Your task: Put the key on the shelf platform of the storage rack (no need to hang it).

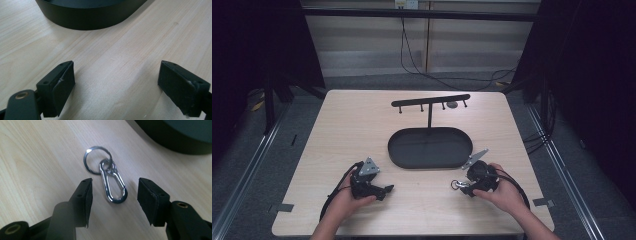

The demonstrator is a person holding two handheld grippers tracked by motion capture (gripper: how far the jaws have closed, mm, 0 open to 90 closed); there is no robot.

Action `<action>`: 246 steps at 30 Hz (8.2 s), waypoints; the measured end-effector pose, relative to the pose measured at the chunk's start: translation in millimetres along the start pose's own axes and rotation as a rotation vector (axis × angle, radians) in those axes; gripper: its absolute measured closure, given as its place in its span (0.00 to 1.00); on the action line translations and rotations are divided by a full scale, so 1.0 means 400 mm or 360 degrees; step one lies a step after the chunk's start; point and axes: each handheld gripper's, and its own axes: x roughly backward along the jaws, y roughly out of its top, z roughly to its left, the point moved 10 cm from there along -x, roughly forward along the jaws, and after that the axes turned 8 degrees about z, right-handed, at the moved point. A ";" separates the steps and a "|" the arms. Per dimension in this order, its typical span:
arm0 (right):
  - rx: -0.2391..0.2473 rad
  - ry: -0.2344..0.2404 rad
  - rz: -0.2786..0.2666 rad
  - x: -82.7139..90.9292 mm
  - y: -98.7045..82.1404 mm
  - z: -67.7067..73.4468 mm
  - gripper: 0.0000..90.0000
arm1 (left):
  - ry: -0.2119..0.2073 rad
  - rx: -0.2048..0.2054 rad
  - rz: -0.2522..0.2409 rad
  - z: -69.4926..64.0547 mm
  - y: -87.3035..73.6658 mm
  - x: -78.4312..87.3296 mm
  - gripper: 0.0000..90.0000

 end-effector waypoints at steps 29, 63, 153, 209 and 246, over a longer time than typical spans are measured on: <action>0.0052 0.0082 0.0089 0.001 0.021 0.046 0.78 | -0.0002 -0.0001 0.0001 0.000 0.000 0.000 0.15; -0.0073 0.0137 -0.0158 0.105 0.106 0.013 0.81 | -0.0005 -0.0004 0.0000 -0.001 0.000 0.000 0.15; -0.0219 0.0001 -0.0306 0.102 0.240 -0.087 0.81 | -0.0002 -0.0004 0.0000 0.000 0.000 0.000 0.15; -0.0302 -0.0053 -0.0121 -0.005 0.253 -0.166 0.80 | -0.0005 -0.0004 0.0002 -0.001 0.000 0.000 0.15; -0.0320 -0.0082 -0.0040 -0.063 0.258 -0.185 0.78 | 0.0000 -0.0004 0.0000 0.000 0.000 0.000 0.15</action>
